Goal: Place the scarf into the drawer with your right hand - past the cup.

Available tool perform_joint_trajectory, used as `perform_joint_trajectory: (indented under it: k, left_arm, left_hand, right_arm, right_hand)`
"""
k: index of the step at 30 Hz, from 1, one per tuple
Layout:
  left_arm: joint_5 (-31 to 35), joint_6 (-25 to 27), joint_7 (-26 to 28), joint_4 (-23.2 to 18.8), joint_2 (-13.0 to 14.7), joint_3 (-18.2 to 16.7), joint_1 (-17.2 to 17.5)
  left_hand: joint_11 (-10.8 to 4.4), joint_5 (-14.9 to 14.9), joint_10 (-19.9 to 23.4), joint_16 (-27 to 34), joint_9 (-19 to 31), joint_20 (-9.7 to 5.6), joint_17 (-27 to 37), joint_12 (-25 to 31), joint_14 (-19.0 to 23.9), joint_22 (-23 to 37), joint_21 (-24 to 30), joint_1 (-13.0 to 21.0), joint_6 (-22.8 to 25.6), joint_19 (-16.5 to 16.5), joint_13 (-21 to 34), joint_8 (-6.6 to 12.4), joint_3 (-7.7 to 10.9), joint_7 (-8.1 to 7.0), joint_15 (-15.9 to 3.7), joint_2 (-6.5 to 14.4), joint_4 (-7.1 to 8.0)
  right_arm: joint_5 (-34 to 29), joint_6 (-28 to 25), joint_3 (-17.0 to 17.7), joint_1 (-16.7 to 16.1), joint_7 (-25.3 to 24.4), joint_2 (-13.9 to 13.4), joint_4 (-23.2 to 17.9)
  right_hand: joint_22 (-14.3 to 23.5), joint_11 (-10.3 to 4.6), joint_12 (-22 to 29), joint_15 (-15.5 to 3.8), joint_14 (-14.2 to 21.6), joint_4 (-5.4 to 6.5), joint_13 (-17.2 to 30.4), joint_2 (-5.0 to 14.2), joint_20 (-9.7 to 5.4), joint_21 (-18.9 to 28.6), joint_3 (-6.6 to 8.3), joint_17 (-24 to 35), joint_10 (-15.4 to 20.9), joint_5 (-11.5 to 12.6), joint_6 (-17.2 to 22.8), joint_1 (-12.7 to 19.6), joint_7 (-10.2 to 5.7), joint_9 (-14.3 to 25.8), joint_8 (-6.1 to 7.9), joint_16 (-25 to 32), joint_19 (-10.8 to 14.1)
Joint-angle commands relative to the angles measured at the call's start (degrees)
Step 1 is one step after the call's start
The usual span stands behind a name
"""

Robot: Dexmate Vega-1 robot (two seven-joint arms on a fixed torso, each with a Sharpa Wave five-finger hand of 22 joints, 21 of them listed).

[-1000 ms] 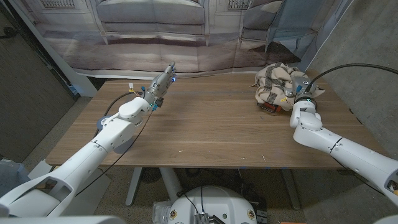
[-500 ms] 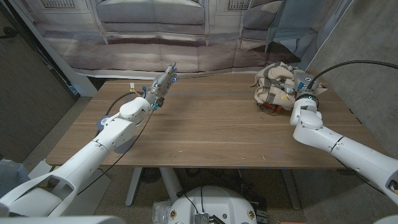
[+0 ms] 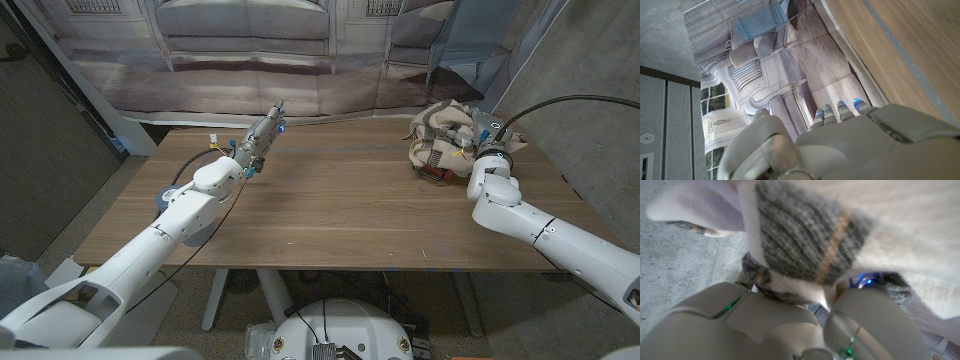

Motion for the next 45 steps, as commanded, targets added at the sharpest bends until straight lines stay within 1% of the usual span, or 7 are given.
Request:
perform_joint_trajectory:
  k: [1, 9, 14, 19, 29, 38, 45]
  left_arm:
    - [0.05, 0.21, 0.01, -0.14, -0.15, 0.22, -0.05]
    - [0.22, 0.38, 0.32, -0.89, 0.13, 0.18, 0.27]
    - [0.06, 0.23, 0.16, -0.81, -0.06, 0.23, 0.33]
    - [0.21, -0.02, -0.07, -0.95, -0.05, 0.34, 0.29]
    - [-0.03, 0.27, 0.35, -1.41, 0.22, -0.02, 0.69]
    - [0.11, 0.02, 0.33, -1.40, 0.25, -0.02, 0.73]
    - [-0.10, -0.86, 0.22, -1.18, -0.08, -0.19, 1.00]
  left_hand:
    - [0.02, -0.27, -0.41, 0.19, 0.16, 0.14, 0.17, -0.05, -0.60, 0.30, -0.01, 0.30, 0.06, -0.48, 0.23, 0.07, -0.19, 0.12, -0.17, 0.47, 0.14]
    - [0.08, -0.27, -0.41, 0.18, 0.15, 0.12, 0.16, -0.05, -0.64, 0.30, 0.00, 0.35, 0.12, -0.48, 0.23, 0.08, -0.29, 0.21, -0.01, 0.53, 0.15]
    - [-0.01, -0.28, -0.38, 0.23, 0.15, 0.13, 0.16, -0.04, -0.51, 0.30, 0.00, 0.37, 0.13, -0.48, 0.23, 0.07, -0.35, 0.21, -0.07, 0.56, 0.15]
    - [-0.01, -0.28, -0.37, 0.21, 0.15, 0.14, 0.17, -0.04, -0.57, 0.30, 0.00, 0.38, 0.19, -0.50, 0.23, 0.08, -0.42, 0.17, -0.05, 0.58, 0.16]
    - [0.05, -0.29, -0.42, 0.19, 0.14, 0.13, 0.16, -0.06, -0.63, 0.30, 0.00, 0.43, 0.19, -0.51, 0.23, 0.06, -0.54, 0.21, -0.15, 0.64, 0.16]
    - [0.04, -0.30, -0.40, 0.18, 0.14, 0.12, 0.16, -0.05, -0.65, 0.30, 0.01, 0.47, 0.22, -0.51, 0.23, 0.05, -0.65, 0.20, -0.12, 0.69, 0.17]
    - [0.04, -0.31, -0.44, 0.20, 0.13, 0.12, 0.16, -0.07, -0.60, 0.30, 0.00, 0.50, 0.21, -0.55, 0.23, 0.03, -0.73, 0.22, -0.20, 0.73, 0.17]
  right_arm:
    - [3.03, 3.81, 2.18, -2.05, 1.20, -2.25, -2.41]
    - [3.02, 2.88, 2.85, -2.90, 1.40, -2.76, -4.16]
    - [2.57, 2.30, 3.34, -3.40, 1.66, -3.65, -6.18]
    - [3.57, 5.04, 5.21, -5.08, 0.90, -5.17, -8.02]
    - [4.52, 7.75, 7.48, -6.56, 1.54, -7.17, -10.08]
    - [4.27, 7.71, 9.04, -7.27, 1.92, -7.90, -11.89]
    - [4.53, 8.41, 10.43, -7.59, 3.93, -9.76, -14.27]
  right_hand:
    - [-0.04, -0.23, -0.13, 0.36, -0.74, 0.01, -0.59, -0.02, 1.49, -0.71, -0.93, -0.85, -0.47, 0.80, -0.93, -0.97, 0.11, -0.16, -0.39, 0.11, 0.03]
    - [-0.10, 0.52, -0.43, 0.52, -3.01, 0.07, -2.07, -0.03, 2.29, -2.80, -2.82, -2.68, -2.01, 2.12, -2.68, -2.36, 0.66, -0.61, -0.68, 0.04, -1.05]
    - [-0.09, 0.94, -0.55, 0.79, -3.71, 0.05, -2.63, 0.14, 2.33, -3.70, -3.40, -3.37, -2.74, 2.65, -3.08, -2.70, 0.86, -0.75, -0.63, 0.09, -1.74]
    - [-0.08, 1.08, -0.46, 0.57, -4.08, 0.01, -3.03, 0.25, 2.34, -4.34, -3.78, -3.86, -2.86, 3.03, -3.07, -2.85, 0.96, -0.85, -0.49, 0.16, -2.22]
    - [-0.06, 0.88, -0.29, 0.32, -4.27, -0.03, -3.49, 0.36, 2.32, -4.95, -4.23, -4.41, -2.73, 3.46, -2.94, -3.05, 0.81, -0.95, -0.33, 0.29, -2.45]
    - [-0.06, 0.84, -0.16, 0.23, -4.57, -0.09, -3.89, 0.47, 2.31, -5.51, -4.58, -4.91, -2.67, 3.85, -3.01, -3.12, 0.65, -1.02, -0.27, 0.34, -2.69]
    - [-0.04, 0.89, -0.13, 0.17, -4.86, -0.13, -4.19, 0.60, 2.26, -5.83, -4.81, -5.27, -2.74, 4.15, -2.94, -3.14, 0.72, -1.08, -0.20, 0.34, -2.65]
